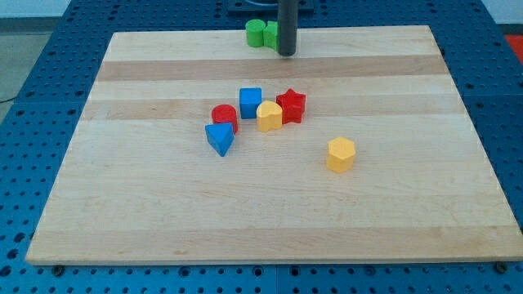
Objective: Nudge the green circle and green star a bit right
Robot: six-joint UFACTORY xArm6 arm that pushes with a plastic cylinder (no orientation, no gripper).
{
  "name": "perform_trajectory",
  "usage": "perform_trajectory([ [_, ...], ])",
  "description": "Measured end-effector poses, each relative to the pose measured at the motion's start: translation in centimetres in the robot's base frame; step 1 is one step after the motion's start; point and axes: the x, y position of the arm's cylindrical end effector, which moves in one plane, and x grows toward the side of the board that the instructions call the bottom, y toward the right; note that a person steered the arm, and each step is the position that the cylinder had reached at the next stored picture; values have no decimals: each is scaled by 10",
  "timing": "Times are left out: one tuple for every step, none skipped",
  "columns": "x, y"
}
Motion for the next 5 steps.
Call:
perform_trajectory([
  [4, -68],
  [-17, -145],
  [-49, -150],
  [-54, -115],
  [-54, -75],
])
